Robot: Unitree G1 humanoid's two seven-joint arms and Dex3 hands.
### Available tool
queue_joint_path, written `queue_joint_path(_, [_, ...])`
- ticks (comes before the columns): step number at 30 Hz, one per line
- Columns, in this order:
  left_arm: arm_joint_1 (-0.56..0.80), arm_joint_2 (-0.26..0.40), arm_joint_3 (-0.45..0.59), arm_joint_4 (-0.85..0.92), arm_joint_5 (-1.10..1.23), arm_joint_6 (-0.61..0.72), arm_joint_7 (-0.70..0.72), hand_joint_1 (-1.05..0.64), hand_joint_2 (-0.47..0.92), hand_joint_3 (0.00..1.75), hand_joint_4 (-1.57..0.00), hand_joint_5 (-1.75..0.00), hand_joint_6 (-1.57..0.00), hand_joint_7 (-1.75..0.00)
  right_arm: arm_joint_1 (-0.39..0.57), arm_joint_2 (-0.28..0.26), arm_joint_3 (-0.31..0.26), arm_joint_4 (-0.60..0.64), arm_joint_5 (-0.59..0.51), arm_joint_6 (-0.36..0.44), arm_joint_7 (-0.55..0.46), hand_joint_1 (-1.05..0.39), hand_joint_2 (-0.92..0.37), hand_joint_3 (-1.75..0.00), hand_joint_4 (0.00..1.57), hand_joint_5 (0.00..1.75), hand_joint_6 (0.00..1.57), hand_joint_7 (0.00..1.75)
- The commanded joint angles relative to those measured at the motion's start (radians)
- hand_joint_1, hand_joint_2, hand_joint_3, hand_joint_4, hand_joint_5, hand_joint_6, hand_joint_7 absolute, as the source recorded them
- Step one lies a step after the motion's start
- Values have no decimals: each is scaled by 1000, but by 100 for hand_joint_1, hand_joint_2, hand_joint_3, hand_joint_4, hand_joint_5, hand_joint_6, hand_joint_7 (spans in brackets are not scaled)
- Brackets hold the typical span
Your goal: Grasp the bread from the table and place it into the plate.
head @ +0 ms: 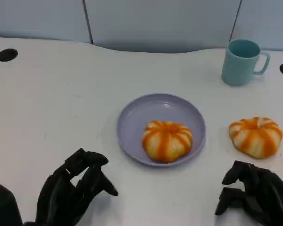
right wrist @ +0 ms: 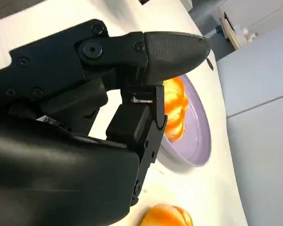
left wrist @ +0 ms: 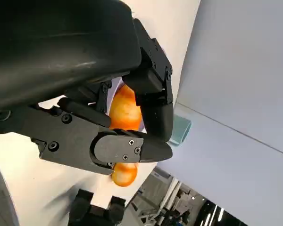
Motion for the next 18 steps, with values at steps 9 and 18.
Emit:
queue_joint_path(9, [-46,30,37,107,28,-95,-30,-55,92,28,-65,-162,-59,-127,-22,-27,-24,41,2,-22,18,-43,-92,-44,127,102,115,97])
queue_joint_path(18, [-82,27,66,167,17,-163,-64,-55,92,31,-65,-170,-64,-121,-25,-27,-30,62,1,-44,22,-42,-92,-43,126,102,114,97])
